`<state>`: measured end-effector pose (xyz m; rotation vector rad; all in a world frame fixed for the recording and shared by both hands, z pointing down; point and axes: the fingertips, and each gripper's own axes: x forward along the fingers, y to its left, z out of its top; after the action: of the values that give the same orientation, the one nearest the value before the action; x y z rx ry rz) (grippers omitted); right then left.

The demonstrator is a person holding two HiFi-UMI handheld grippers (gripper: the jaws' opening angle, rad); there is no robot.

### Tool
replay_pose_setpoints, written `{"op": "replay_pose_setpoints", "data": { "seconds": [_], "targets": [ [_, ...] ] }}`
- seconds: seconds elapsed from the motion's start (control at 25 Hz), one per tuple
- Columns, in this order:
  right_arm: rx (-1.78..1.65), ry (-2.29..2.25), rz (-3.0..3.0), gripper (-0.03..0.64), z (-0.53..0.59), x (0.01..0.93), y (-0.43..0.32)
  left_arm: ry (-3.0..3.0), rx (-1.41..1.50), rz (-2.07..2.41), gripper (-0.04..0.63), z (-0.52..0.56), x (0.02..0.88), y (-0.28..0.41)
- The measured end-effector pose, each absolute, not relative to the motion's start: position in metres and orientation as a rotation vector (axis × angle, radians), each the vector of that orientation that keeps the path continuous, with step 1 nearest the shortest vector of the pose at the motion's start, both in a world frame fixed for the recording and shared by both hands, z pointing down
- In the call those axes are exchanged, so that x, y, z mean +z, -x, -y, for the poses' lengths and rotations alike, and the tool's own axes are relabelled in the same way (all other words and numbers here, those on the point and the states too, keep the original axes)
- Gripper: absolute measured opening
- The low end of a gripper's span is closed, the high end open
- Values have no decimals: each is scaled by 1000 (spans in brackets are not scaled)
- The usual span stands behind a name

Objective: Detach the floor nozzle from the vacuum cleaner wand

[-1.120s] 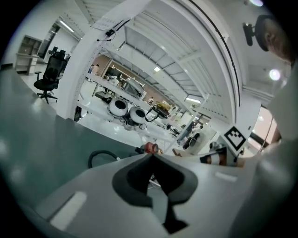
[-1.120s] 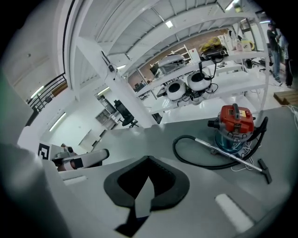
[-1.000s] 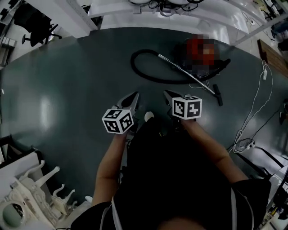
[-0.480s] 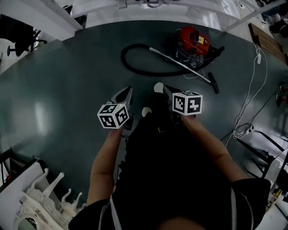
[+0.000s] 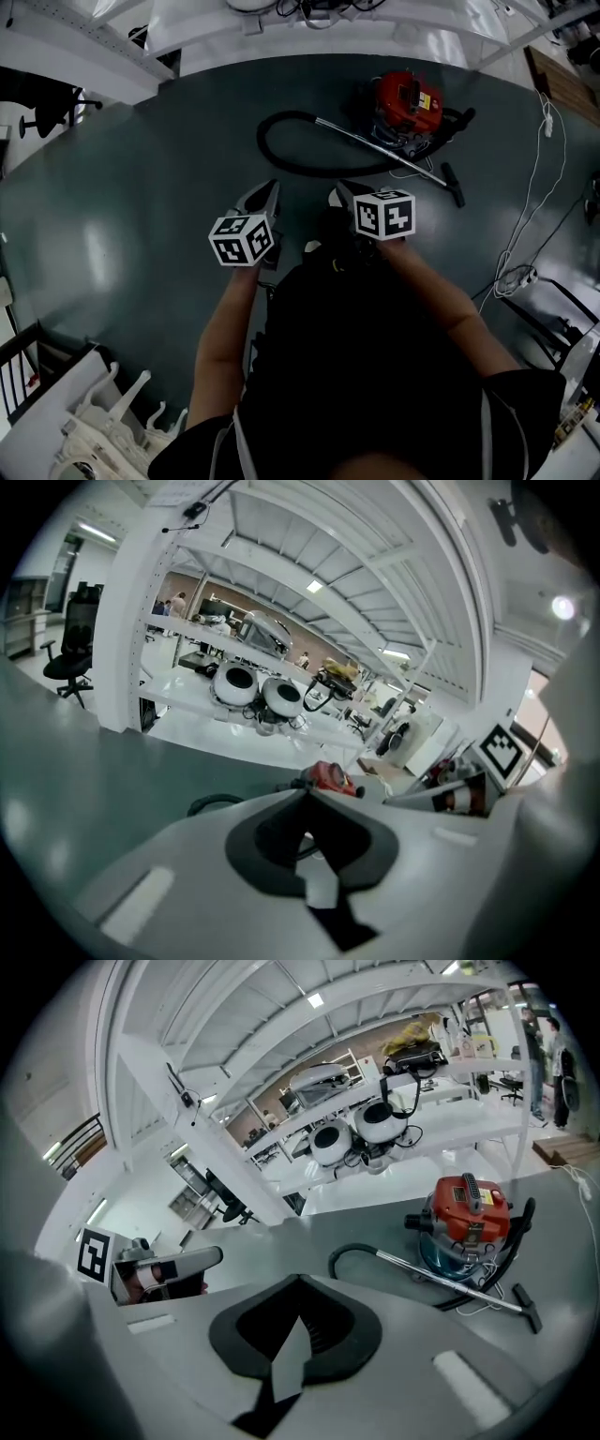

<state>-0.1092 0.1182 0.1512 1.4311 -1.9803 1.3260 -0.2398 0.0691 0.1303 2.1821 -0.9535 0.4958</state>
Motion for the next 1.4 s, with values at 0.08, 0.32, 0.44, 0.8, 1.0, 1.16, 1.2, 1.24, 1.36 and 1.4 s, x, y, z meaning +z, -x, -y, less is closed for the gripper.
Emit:
{"op": "replay_pose_setpoints", "data": {
  "seconds": [0.08, 0.32, 0.44, 0.8, 1.0, 1.16, 1.2, 1.24, 1.36, 1.4],
  "targets": [
    [1321, -1419, 1989, -3, -101, 152, 101, -2170, 504, 955, 8, -51, 133, 229],
    [1355, -1423, 1990, -3, -66, 166, 70, -2171, 616, 899, 8, -21, 148, 192],
    [1365, -1402, 1990, -3, -52, 178, 57, -2203, 664, 865, 8, -6, 156, 172],
    [1394, -1343, 1973, -3, -29, 222, 33, -2168, 695, 825, 8, 26, 193, 133],
    [1392, -1296, 1962, -3, -30, 248, 31, -2160, 757, 781, 8, 37, 230, 126],
    [1401, -1299, 1917, -3, -26, 276, 29, -2194, 801, 717, 8, 47, 259, 121],
    [1408, -1311, 1896, -3, -24, 284, 28, -2204, 820, 689, 8, 49, 268, 120],
    [1416, -1326, 1875, -3, -21, 292, 28, -2215, 843, 659, 8, 51, 277, 118],
    [1438, -1354, 1821, -3, -10, 314, 33, -2248, 919, 575, 8, 58, 302, 118],
    [1439, -1358, 1811, -3, -6, 321, 35, -2246, 938, 557, 8, 62, 312, 119]
  ]
}}
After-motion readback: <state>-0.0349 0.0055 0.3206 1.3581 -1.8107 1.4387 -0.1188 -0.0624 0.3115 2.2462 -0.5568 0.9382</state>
